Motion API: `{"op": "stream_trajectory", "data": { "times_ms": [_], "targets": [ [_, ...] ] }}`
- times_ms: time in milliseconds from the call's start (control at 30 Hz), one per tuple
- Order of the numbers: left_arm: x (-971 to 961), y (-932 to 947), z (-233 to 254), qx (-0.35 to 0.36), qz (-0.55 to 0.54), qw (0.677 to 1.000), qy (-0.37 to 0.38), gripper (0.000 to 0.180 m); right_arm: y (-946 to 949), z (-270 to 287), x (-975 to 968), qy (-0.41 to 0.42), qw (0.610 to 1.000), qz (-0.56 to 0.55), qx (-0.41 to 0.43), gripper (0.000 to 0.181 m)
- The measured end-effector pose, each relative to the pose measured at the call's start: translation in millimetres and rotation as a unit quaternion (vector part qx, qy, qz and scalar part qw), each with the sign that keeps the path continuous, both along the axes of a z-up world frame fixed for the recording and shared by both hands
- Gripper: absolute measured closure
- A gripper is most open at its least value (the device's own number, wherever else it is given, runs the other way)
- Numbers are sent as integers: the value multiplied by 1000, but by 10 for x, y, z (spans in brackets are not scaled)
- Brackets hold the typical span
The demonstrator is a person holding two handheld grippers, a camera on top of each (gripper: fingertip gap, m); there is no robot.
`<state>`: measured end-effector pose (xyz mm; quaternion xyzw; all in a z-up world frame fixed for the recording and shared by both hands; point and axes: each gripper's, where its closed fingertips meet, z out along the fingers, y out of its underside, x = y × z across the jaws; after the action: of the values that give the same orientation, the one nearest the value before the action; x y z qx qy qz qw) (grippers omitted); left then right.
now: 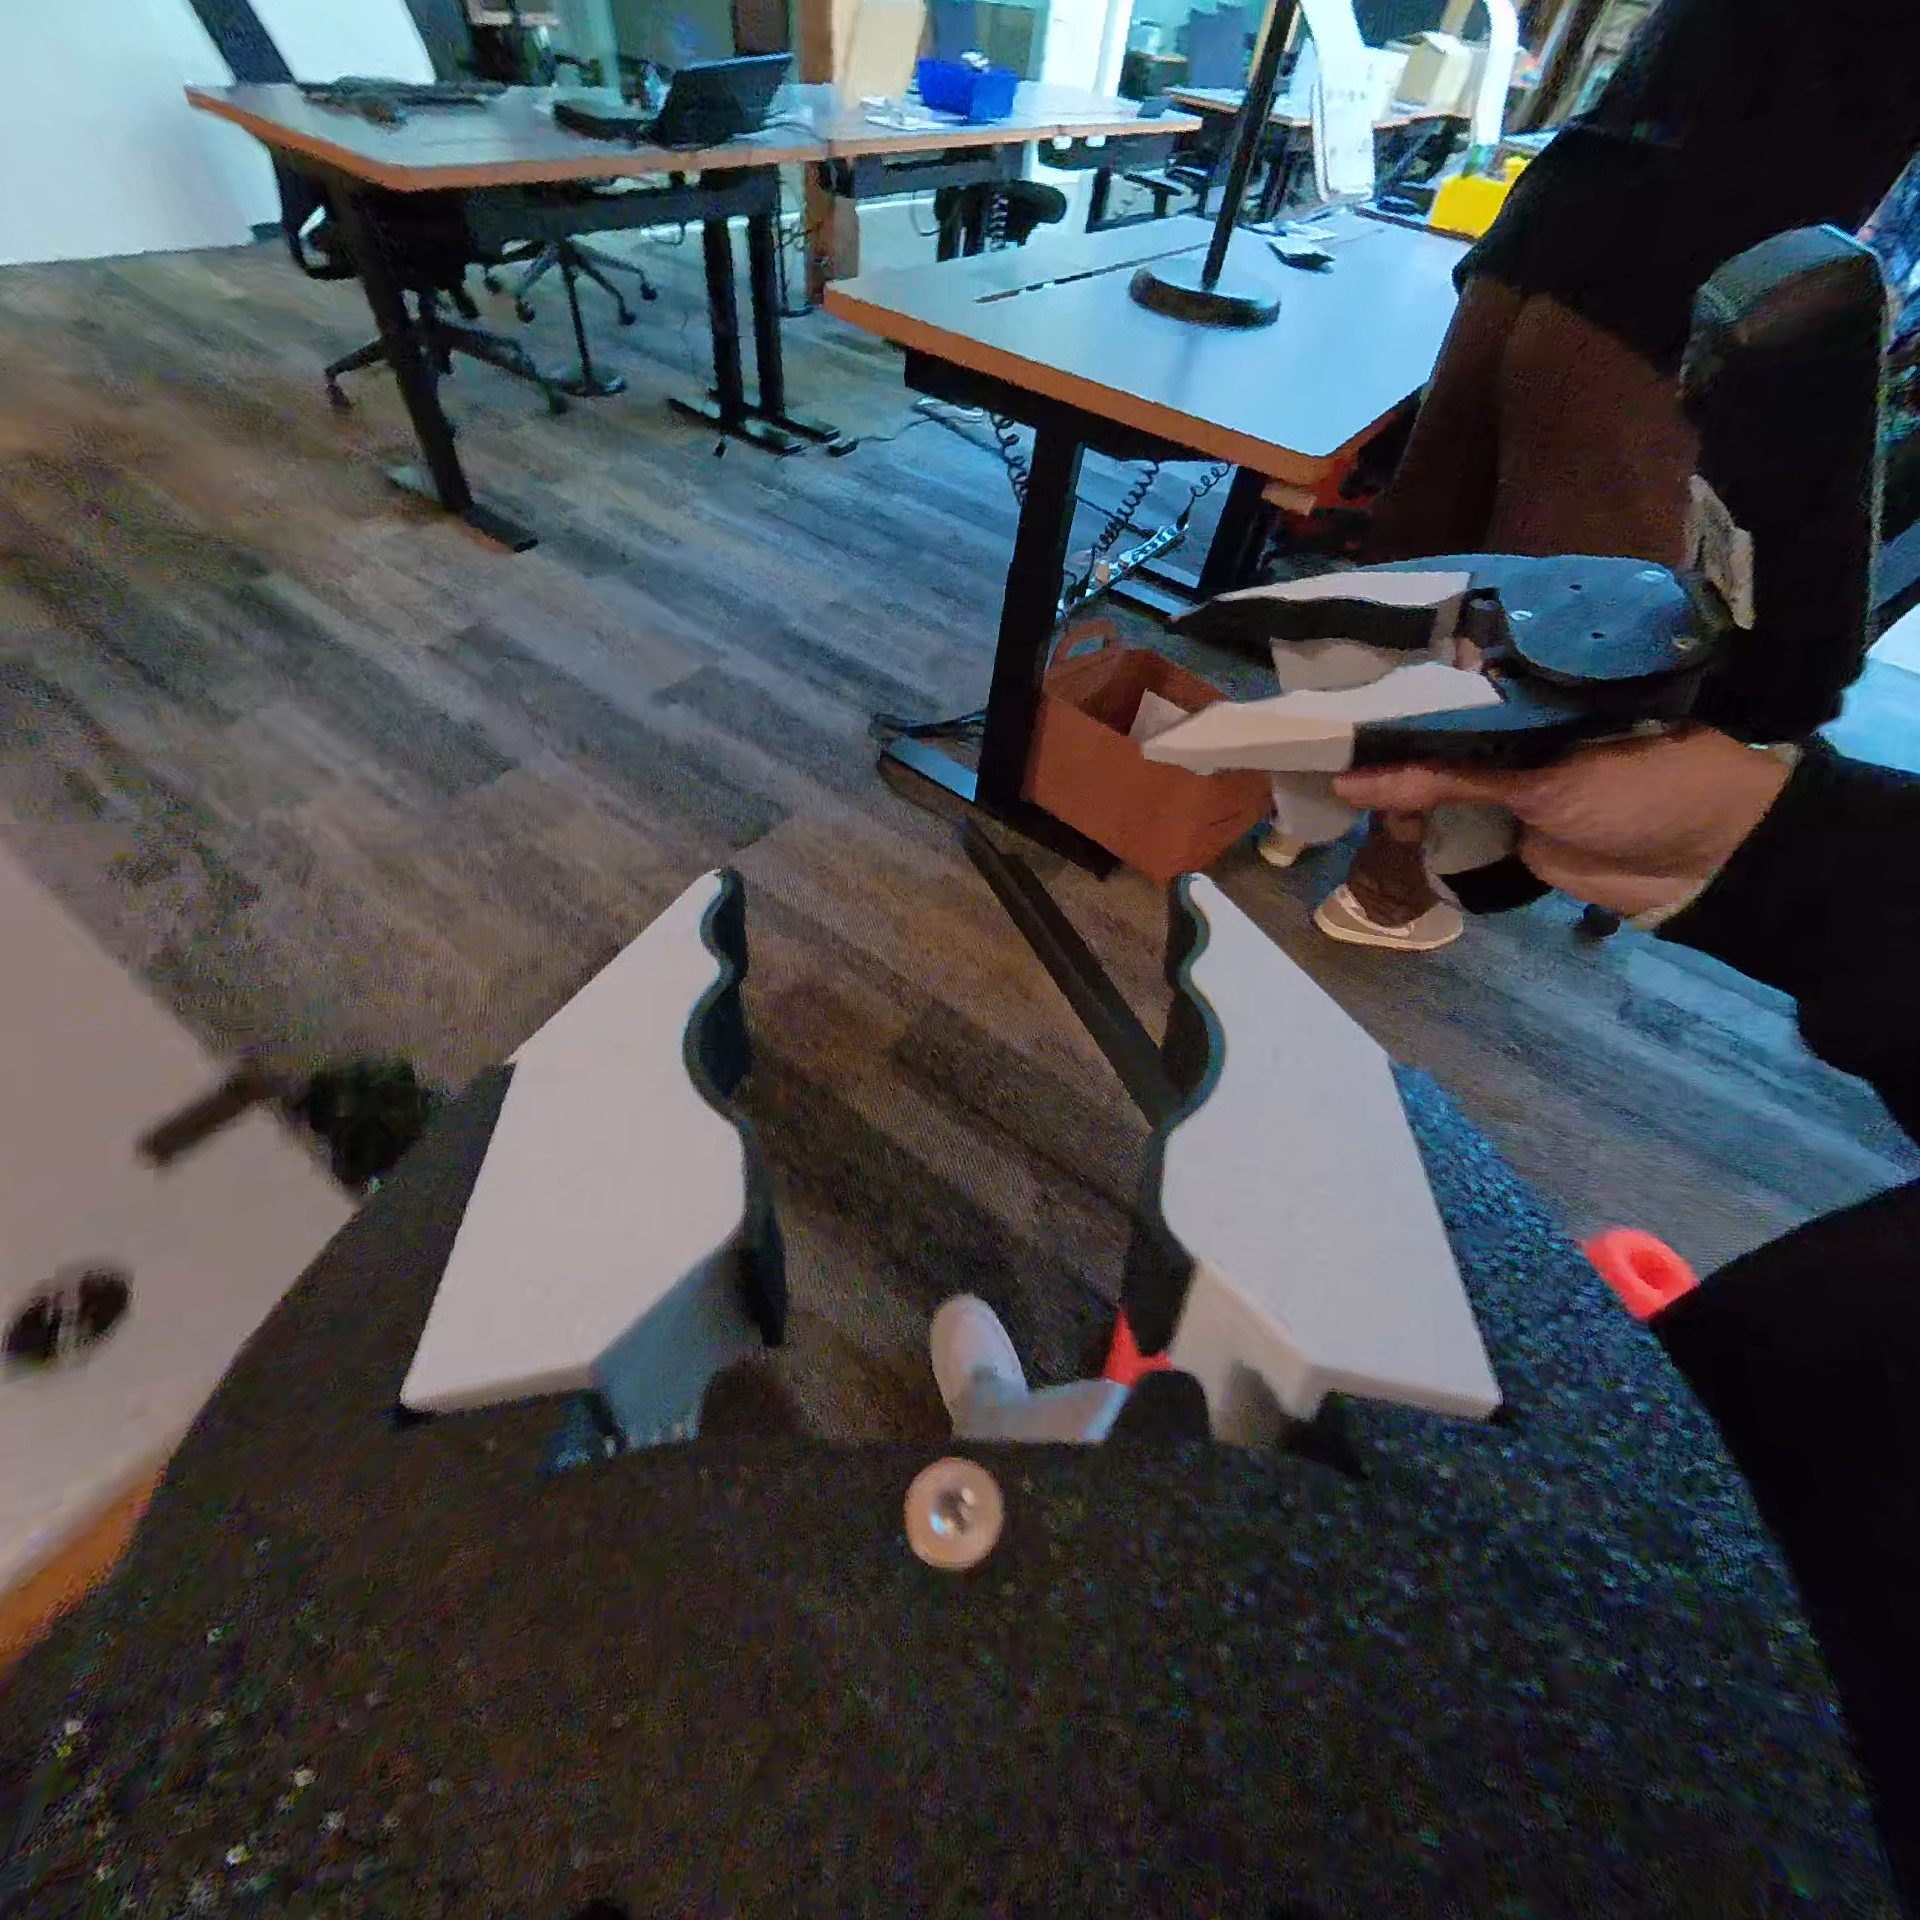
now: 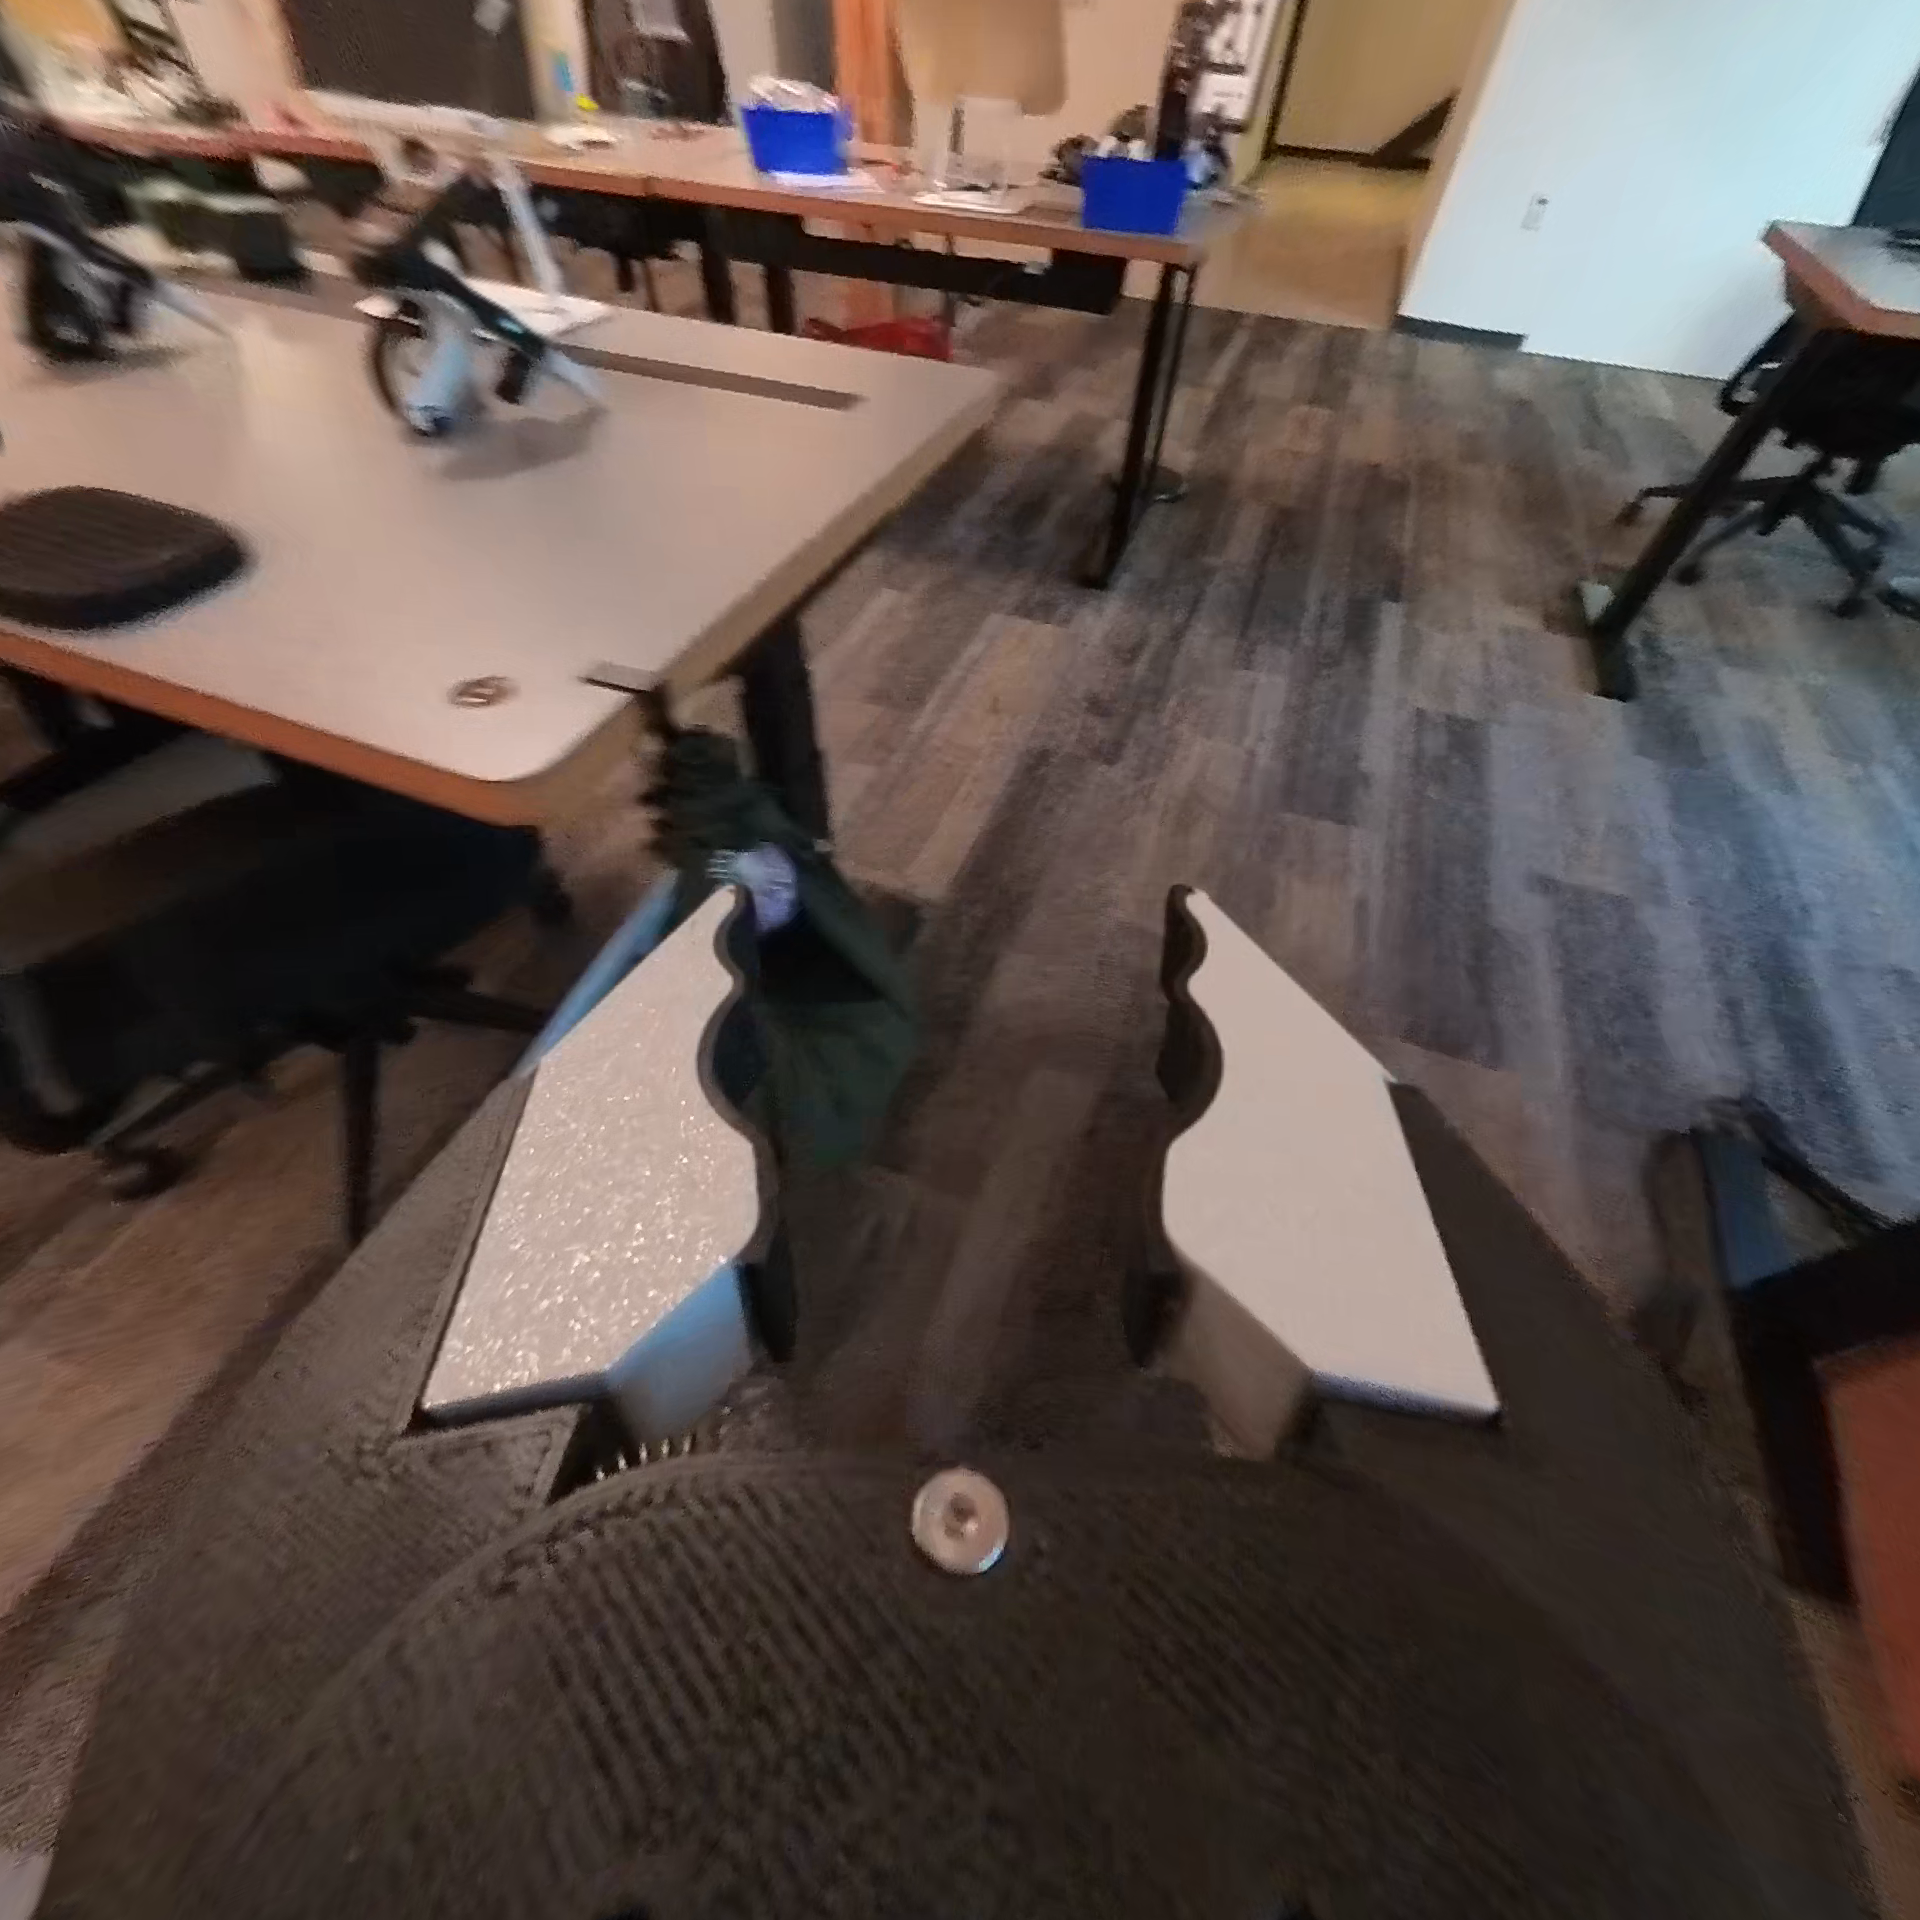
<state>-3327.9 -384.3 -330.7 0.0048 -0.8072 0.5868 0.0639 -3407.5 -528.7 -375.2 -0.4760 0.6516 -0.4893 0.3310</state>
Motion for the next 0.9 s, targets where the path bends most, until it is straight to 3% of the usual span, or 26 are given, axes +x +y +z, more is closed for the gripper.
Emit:
{"op": "stream_trajectory", "data": {
  "times_ms": [267, 467, 667, 800, 900],
  "targets": [
    [445, -2636, 266, -14, -120, 993, 7, 95, -2083, 262, -335, 45, 991, -114, -50, 87],
    [465, -4166, 280, -37, -194, 980, 38, 96, -2822, 345, -474, 80, 986, -139, -41, 61],
    [714, -5535, 118, -43, -247, 966, 65, 109, -3721, 261, -443, 107, 974, -200, -24, 71],
    [1215, -6512, 117, -56, -270, 960, 40, 111, -4728, 404, 12, 95, 962, -248, -57, 92],
    [1735, -7261, 263, -58, -276, 958, 42, 107, -5589, 502, 630, 69, 960, -266, -47, 85]
  ]
}}
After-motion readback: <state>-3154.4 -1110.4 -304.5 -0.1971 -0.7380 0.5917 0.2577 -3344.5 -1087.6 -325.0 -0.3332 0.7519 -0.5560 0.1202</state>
